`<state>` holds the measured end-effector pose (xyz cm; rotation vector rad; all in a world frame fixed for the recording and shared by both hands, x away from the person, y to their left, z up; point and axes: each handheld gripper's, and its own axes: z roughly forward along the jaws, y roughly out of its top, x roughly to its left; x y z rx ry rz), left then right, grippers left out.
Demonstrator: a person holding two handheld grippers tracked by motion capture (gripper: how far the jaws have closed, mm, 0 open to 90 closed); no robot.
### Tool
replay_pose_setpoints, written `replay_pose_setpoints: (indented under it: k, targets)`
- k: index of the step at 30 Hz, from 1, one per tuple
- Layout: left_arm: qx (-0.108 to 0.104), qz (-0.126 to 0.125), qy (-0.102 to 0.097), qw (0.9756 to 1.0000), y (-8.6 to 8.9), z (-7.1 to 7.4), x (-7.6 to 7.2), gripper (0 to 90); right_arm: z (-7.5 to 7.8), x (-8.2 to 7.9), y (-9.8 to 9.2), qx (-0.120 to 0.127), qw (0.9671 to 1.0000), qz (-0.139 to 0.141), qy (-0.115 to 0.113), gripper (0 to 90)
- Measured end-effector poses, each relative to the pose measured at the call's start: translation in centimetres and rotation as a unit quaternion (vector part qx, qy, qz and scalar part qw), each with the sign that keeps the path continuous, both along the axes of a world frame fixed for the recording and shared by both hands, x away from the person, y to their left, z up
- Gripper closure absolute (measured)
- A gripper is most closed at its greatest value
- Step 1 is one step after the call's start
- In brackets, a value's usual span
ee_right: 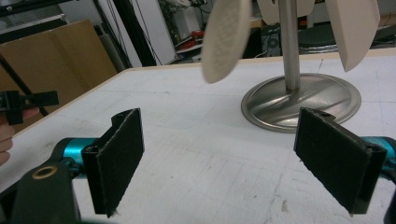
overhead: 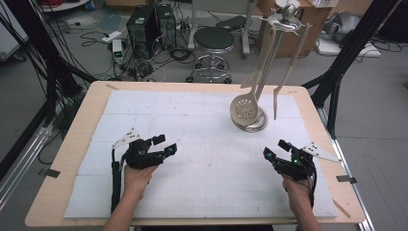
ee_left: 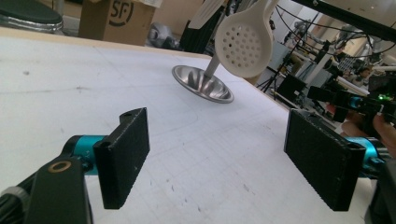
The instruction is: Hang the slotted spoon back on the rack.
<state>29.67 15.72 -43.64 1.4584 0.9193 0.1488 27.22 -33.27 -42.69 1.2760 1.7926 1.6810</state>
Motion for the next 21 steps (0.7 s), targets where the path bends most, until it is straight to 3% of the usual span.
replay_pose_setpoints:
  k: [2, 5, 14, 21]
  targets:
    - [-0.008, 0.008, 0.006, 0.9999, 0.8, -0.1, -0.6, 23.5, 0.0, 0.0, 0.0, 0.0, 1.0, 0.001, -0.001, 15.4]
    - [-0.004, 0.023, 0.001, 0.9997, 2.0, -0.3, -1.2, 23.6, 0.0, -0.1, -0.1, 0.003, 1.0, 0.0, 0.0, 15.4]
    - [-0.028, 0.061, -0.004, 0.9977, 4.5, -0.8, -1.9, 23.0, 0.0, 0.1, 0.2, 0.005, 0.9999, 0.008, 0.004, 15.4]
    - [-0.002, 0.062, -0.013, 0.998, 4.1, -0.6, -2.1, 23.1, -0.2, 0.4, 0.4, 0.008, 0.9997, 0.02, 0.014, 15.2]
